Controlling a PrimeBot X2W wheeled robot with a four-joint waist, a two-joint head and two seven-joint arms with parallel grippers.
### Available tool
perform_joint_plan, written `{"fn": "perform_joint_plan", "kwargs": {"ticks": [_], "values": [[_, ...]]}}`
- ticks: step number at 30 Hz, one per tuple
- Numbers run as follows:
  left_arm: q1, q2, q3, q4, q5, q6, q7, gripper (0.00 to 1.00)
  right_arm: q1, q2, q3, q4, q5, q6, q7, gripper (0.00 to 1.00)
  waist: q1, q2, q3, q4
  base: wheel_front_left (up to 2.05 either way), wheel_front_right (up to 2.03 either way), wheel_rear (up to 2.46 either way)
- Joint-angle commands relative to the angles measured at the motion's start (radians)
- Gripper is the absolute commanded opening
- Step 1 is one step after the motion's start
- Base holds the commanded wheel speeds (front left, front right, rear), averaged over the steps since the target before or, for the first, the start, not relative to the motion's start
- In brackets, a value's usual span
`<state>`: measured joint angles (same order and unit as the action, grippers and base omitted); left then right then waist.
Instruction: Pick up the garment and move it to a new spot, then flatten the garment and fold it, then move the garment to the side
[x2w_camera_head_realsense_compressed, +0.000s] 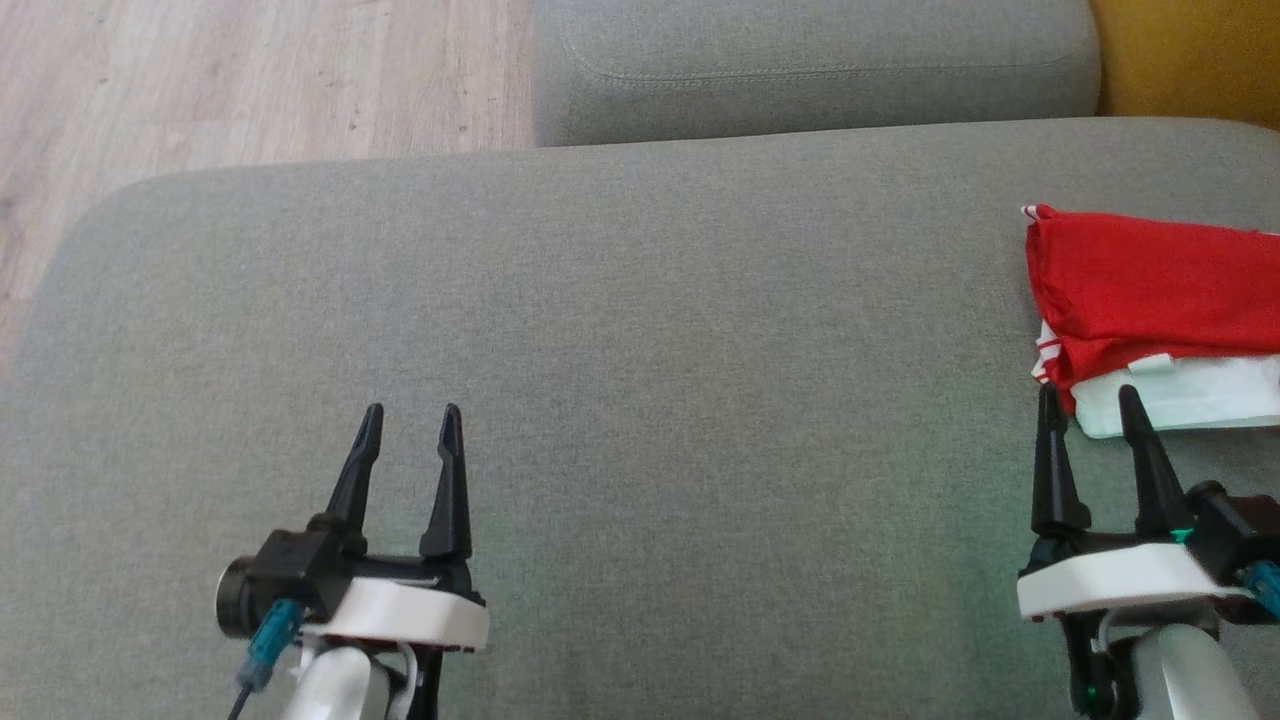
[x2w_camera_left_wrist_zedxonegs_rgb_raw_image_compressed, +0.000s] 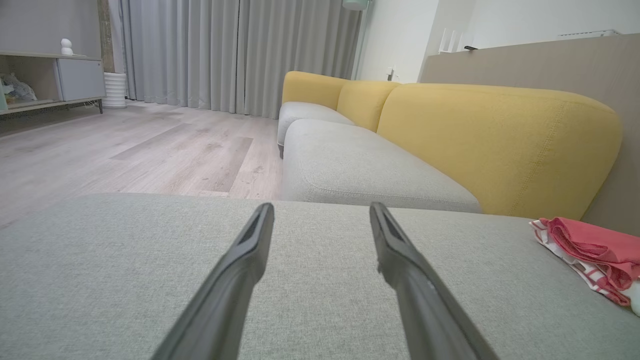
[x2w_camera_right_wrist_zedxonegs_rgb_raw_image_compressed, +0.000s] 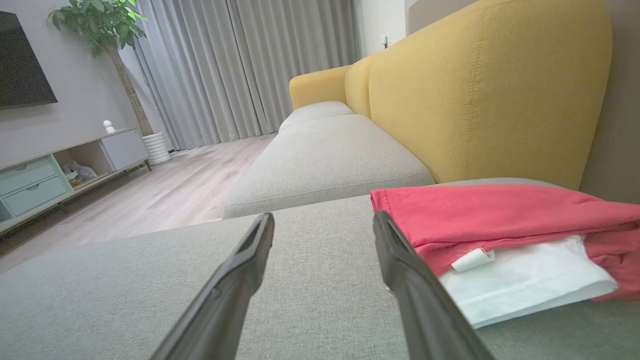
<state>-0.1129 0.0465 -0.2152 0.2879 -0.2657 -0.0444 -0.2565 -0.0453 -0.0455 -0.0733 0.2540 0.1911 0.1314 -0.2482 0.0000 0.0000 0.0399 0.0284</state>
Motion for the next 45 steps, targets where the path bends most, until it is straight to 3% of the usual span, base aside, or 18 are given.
{"fn": "perform_joint_plan", "kwargs": {"ticks": [1,27,28,32,45], "values": [[-0.021,0.004,0.041,-0.033,-0.003,0.000,-0.005,1.00,-0.017,-0.005,0.031,-0.043,0.002,-0.001,-0.013,1.00,0.0000,0.0000,0.001,-0.002,0.00,0.00,0.00],[-0.020,0.004,0.059,-0.043,-0.082,0.000,-0.005,1.00,-0.014,-0.005,0.045,-0.042,0.011,-0.001,-0.013,1.00,0.0000,0.0000,-0.007,-0.019,0.00,0.00,0.00],[0.001,0.000,0.024,-0.011,-0.078,0.000,0.000,0.00,0.002,0.000,0.020,-0.012,0.003,0.000,-0.003,0.00,0.0000,0.0000,-0.007,-0.019,0.00,0.00,0.00],[0.024,0.000,0.021,0.044,-0.082,0.000,0.003,0.00,0.020,0.002,0.022,0.046,0.007,0.000,0.000,0.00,0.0000,0.0000,-0.007,-0.019,0.00,0.00,0.00],[0.022,0.001,0.053,0.035,-0.214,-0.009,0.041,0.00,0.011,0.001,0.015,0.040,0.154,0.000,0.038,0.00,0.0000,0.0000,-0.010,-0.020,0.00,0.00,0.00]]}}
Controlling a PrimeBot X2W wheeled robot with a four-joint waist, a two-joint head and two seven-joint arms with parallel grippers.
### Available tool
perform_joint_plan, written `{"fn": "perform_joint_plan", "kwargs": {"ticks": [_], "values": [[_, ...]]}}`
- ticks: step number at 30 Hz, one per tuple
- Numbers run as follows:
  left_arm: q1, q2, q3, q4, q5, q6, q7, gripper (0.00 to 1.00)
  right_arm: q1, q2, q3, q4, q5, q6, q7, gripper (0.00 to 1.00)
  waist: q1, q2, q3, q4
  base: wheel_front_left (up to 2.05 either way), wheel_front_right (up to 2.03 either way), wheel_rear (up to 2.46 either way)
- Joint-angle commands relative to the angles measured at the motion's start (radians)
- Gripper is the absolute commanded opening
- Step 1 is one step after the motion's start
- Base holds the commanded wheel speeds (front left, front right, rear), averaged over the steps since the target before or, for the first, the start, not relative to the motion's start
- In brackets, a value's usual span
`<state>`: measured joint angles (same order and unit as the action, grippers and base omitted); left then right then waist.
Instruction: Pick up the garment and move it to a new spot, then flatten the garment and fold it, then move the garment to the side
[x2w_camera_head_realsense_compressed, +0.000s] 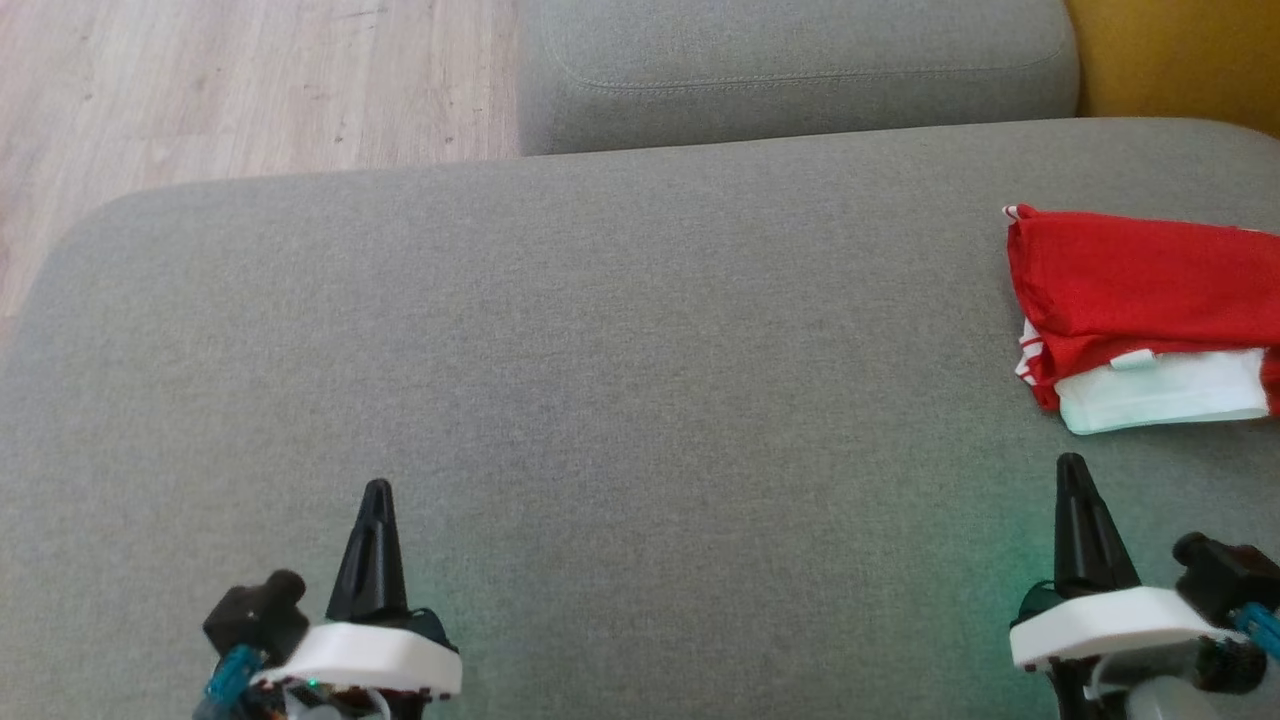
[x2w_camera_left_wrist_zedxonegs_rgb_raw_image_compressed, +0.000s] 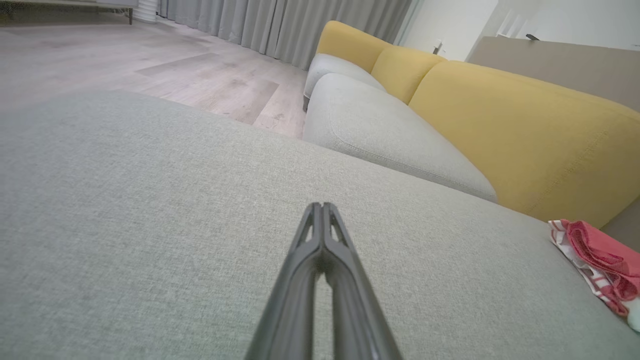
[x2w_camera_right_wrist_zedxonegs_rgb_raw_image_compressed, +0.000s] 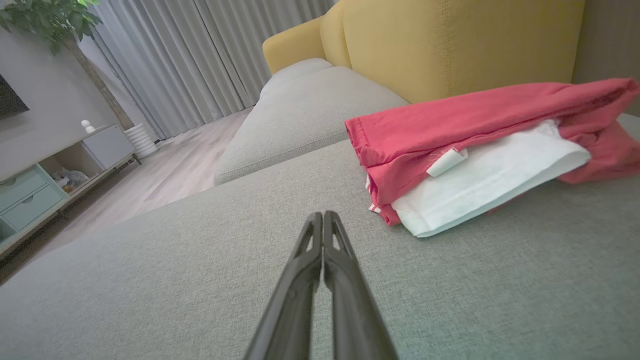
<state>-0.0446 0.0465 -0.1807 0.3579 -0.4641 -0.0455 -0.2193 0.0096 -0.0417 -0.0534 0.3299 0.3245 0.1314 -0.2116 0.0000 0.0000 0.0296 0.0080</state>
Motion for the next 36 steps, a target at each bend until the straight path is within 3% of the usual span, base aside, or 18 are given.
{"fn": "perform_joint_plan", "kwargs": {"ticks": [1,36], "values": [[-0.047,0.001,0.021,-0.035,-0.025,-0.008,0.006,0.00,-0.044,-0.003,-0.005,-0.036,0.032,0.000,0.005,0.00,0.0000,0.0000,0.000,0.000,0.00,0.00,0.00],[-0.052,0.002,0.107,-0.060,-0.379,-0.033,0.109,0.00,-0.067,-0.005,-0.023,-0.052,0.427,0.000,0.106,0.00,0.0000,0.0000,-0.009,-0.003,0.00,0.00,0.00]]}}
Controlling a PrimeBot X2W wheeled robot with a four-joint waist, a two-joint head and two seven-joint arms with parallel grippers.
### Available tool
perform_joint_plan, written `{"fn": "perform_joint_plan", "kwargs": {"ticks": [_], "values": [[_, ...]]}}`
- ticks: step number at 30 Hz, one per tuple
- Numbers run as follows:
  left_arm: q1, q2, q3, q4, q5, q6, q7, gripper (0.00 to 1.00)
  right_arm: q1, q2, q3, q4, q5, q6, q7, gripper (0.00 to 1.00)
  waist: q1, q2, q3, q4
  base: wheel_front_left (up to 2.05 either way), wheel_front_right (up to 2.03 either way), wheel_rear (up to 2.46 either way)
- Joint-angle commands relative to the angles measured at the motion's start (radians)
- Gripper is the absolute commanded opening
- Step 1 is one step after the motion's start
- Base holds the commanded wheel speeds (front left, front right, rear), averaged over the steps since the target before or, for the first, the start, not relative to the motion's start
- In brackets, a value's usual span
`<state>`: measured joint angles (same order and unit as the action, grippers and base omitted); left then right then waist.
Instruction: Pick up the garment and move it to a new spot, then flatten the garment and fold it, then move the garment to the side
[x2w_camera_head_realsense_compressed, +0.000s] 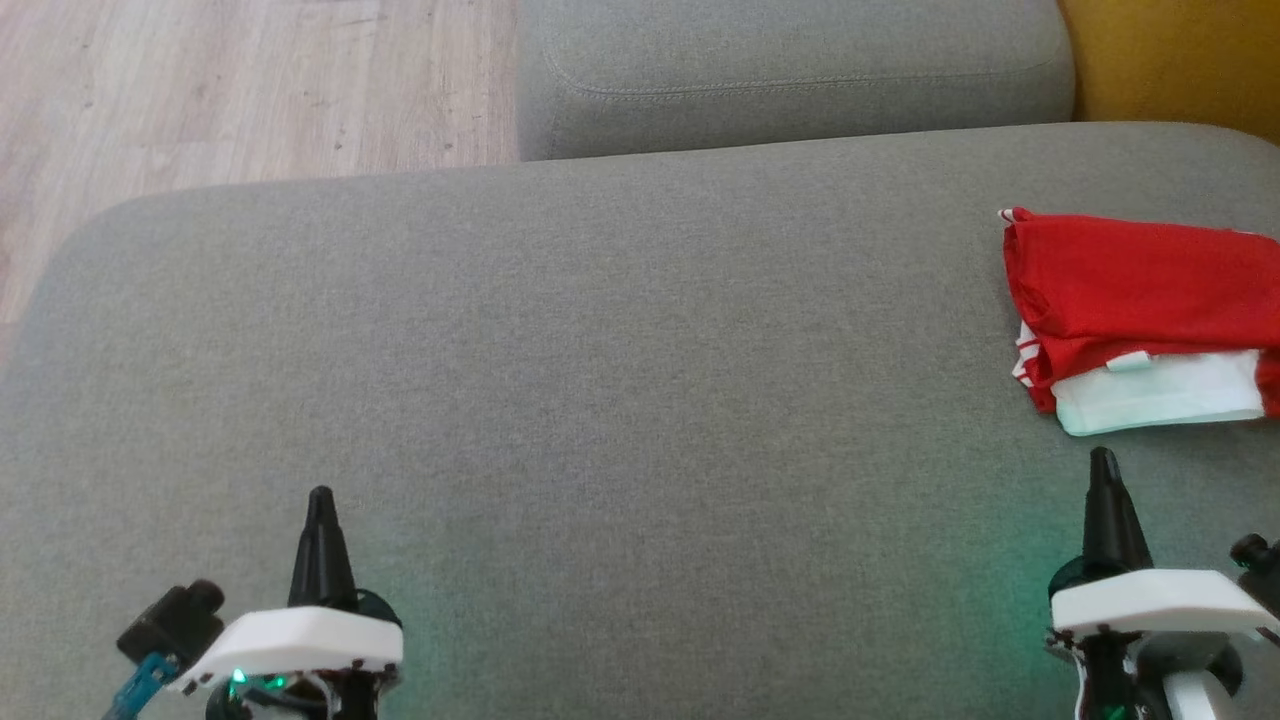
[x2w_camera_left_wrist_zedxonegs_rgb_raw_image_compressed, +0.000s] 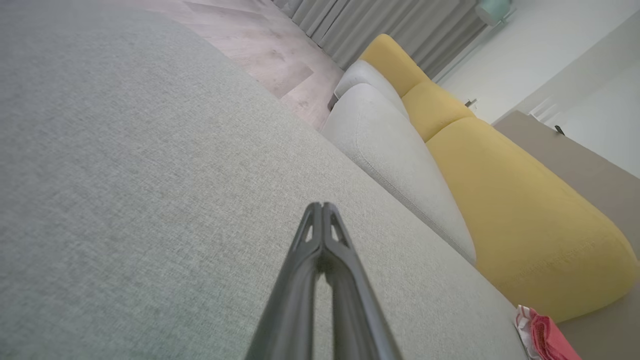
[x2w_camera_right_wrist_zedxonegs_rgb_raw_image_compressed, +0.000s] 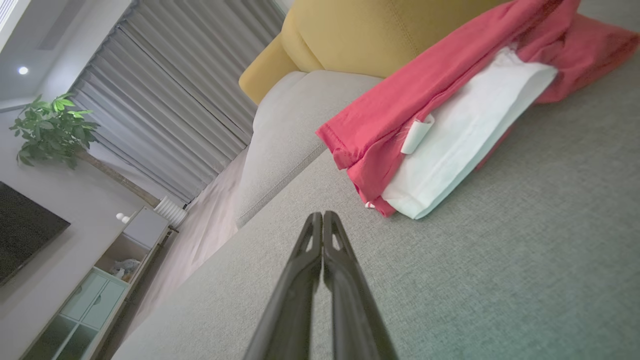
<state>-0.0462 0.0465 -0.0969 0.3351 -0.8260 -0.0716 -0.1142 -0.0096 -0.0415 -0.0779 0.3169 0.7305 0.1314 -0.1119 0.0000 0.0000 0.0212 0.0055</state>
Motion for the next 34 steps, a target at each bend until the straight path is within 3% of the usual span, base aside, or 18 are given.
{"fn": "perform_joint_plan", "kwargs": {"ticks": [1,34], "values": [[-0.051,0.002,0.026,-0.038,-0.027,-0.007,0.007,0.00,-0.049,-0.005,0.001,-0.039,0.033,0.000,0.009,0.00,0.0000,0.0000,0.000,0.000,0.00,0.00,0.00],[-0.056,0.003,0.108,-0.061,-0.361,-0.030,0.105,0.00,-0.071,-0.007,-0.015,-0.054,0.406,0.000,0.104,0.00,0.0000,0.0000,-0.008,-0.002,0.00,0.00,0.00]]}}
